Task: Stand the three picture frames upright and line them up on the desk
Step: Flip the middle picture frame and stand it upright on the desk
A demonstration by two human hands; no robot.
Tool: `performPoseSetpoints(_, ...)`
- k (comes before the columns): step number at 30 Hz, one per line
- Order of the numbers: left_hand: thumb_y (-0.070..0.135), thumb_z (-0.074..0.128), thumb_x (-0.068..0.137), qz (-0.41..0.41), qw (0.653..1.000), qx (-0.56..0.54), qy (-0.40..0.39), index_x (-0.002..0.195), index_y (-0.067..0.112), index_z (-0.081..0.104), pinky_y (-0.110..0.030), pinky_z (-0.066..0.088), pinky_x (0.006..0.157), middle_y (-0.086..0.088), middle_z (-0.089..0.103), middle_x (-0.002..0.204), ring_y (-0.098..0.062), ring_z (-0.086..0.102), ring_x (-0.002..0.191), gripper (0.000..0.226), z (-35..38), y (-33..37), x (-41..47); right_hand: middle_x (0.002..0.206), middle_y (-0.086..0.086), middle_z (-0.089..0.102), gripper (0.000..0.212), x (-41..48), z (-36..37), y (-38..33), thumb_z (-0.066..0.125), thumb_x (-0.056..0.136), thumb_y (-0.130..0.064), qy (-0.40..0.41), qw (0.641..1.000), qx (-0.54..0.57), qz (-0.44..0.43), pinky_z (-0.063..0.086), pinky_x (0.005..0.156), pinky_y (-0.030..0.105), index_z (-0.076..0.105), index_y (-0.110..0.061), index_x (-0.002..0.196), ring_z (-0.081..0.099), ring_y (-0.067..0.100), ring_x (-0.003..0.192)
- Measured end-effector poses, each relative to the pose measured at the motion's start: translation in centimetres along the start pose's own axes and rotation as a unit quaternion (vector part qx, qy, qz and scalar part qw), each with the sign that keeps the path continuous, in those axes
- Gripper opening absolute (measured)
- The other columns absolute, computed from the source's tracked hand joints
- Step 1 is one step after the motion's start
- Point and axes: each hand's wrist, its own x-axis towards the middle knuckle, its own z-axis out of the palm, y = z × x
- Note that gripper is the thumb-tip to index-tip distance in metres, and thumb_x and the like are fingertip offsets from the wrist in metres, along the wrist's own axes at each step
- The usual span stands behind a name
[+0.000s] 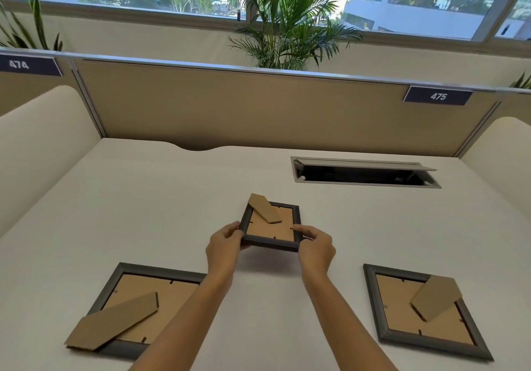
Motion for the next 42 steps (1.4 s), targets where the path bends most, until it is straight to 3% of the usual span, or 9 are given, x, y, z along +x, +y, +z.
performPoseSetpoints(6,0.014,0.063,0.085,0.019,0.998,-0.051,-0.029,0.108,0.016,0.07,-0.015,0.05,0.067,-0.003,0.07,0.107,-0.013,0.073,0.076,0.023,-1.3,2.1,-2.8,0.109,0.013,0.068,0.041,-1.1,-3.1,-0.3,0.055,0.08,0.018,-0.095,0.994,0.019,-0.052,0.054,0.09,0.029,0.073,-0.012,0.102,0.064,0.026,0.099)
performPoseSetpoints(10,0.023,0.066,0.083,0.04,0.997,-0.062,-0.035,0.089,0.022,0.073,-0.011,0.047,0.062,0.001,0.074,0.095,-0.01,0.073,0.073,0.009,-1.7,3.2,-5.1,0.103,0.013,0.066,0.035,-2.3,-4.5,-0.8,0.062,0.076,0.016,-0.082,0.986,0.041,-0.142,0.052,0.072,0.008,0.073,-0.011,0.096,0.067,0.021,0.09)
performPoseSetpoints(14,0.031,0.064,0.085,0.058,0.997,-0.052,-0.027,0.087,0.017,0.073,-0.014,0.047,0.063,0.001,0.076,0.086,-0.011,0.073,0.073,0.017,-2.2,4.0,-7.0,0.095,0.009,0.062,0.037,-3.4,-5.6,-1.2,0.054,0.079,0.019,-0.06,0.977,0.023,-0.206,0.053,0.074,0.012,0.071,-0.011,0.094,0.066,0.009,0.078)
performPoseSetpoints(17,0.033,0.063,0.085,0.071,0.996,-0.045,-0.02,0.086,0.015,0.073,-0.009,0.049,0.056,0.001,0.076,0.082,-0.01,0.073,0.07,0.021,-2.7,4.4,-8.1,0.092,0.007,0.062,0.031,-4.0,-6.3,-1.0,0.056,0.082,0.013,-0.04,0.966,-0.046,-0.25,0.045,0.07,0.004,0.069,-0.008,0.1,0.059,0.013,0.08)
performPoseSetpoints(23,0.031,0.066,0.083,0.043,0.998,-0.029,-0.044,0.079,0.015,0.071,-0.033,0.056,0.08,-0.004,0.075,0.085,-0.016,0.073,0.07,0.017,-3.5,4.5,-9.7,0.087,0.006,0.061,0.024,-5.0,-7.8,-0.6,0.056,0.084,0.01,-0.055,0.961,-0.088,-0.258,0.044,0.064,0.006,0.067,-0.01,0.093,0.057,0.017,0.078)
performPoseSetpoints(30,0.051,0.062,0.08,0.091,0.991,0.1,-0.008,0.068,0.032,0.067,-0.03,0.052,0.061,0.007,0.068,0.074,-0.011,0.065,0.063,0.023,-4.2,4.4,-11.6,0.091,0.008,0.062,0.023,-6.1,-9.8,-0.8,0.055,0.085,0.006,-0.105,0.963,-0.088,-0.232,0.04,0.061,-0.002,0.068,-0.011,0.094,0.058,0.004,0.078)
performPoseSetpoints(34,0.059,0.047,0.085,0.108,0.98,0.156,-0.052,0.066,0.029,0.056,-0.027,0.04,0.064,0.01,0.057,0.073,-0.006,0.051,0.07,0.037,-4.4,3.7,-12.3,0.095,0.009,0.063,0.025,-6.8,-10.7,-0.6,0.054,0.086,0.005,-0.12,0.964,-0.094,-0.22,0.039,0.061,-0.002,0.068,-0.011,0.1,0.057,0.005,0.08)
performPoseSetpoints(38,0.066,0.025,0.088,0.094,0.976,0.168,-0.099,0.081,0.024,0.047,-0.024,0.031,0.062,0.007,0.049,0.081,-0.004,0.041,0.07,0.048,-3.6,2.6,-12.7,0.096,0.01,0.063,0.027,-7.3,-10.9,-0.5,0.053,0.086,0.006,-0.119,0.963,-0.105,-0.217,0.038,0.06,-0.001,0.068,-0.012,0.099,0.056,0.002,0.078)
performPoseSetpoints(42,0.078,0.008,0.073,0.046,0.973,0.138,-0.182,0.131,0.034,0.046,-0.029,0.033,0.092,0.009,0.052,0.113,-0.006,0.048,0.102,0.082,-3.4,1.1,-12.7,0.099,0.008,0.064,0.026,-7.3,-11.0,-0.4,0.053,0.088,0.002,-0.124,0.964,-0.114,-0.206,0.041,0.062,0.004,0.067,-0.015,0.102,0.059,0.017,0.089)
